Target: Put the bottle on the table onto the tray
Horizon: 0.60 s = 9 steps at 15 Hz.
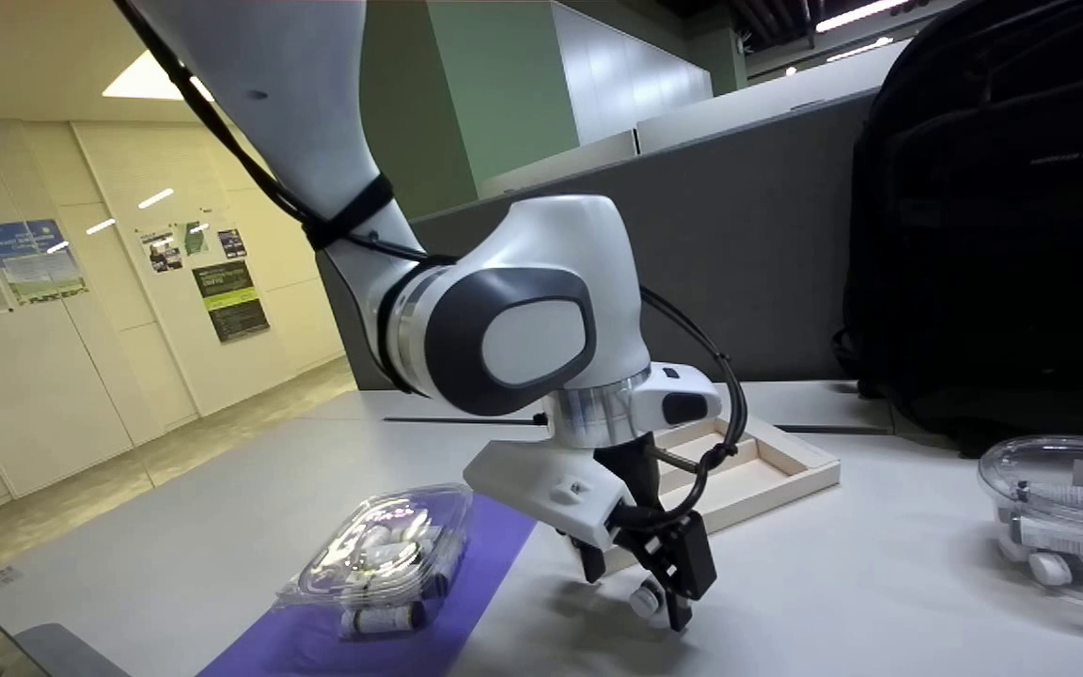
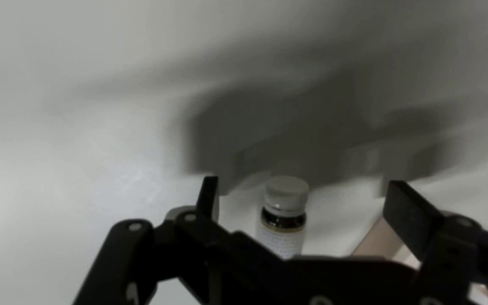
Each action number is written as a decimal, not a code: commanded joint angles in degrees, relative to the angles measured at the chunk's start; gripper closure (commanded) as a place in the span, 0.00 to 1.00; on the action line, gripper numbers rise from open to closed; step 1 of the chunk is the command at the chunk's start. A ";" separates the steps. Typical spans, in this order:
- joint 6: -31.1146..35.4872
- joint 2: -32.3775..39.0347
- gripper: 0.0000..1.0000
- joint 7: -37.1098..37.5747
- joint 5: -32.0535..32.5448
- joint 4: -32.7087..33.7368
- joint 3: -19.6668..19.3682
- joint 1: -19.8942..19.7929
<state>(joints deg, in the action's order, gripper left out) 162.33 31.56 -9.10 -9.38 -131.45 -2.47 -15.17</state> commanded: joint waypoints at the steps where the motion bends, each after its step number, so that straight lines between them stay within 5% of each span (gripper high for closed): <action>1: -0.67 0.16 0.26 -1.66 -0.83 1.38 2.50 -3.40; 9: -1.02 0.35 0.81 -3.60 -2.81 2.75 4.38 -7.98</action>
<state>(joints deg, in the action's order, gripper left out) 162.28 31.57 -11.62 -11.12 -130.13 1.01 -21.31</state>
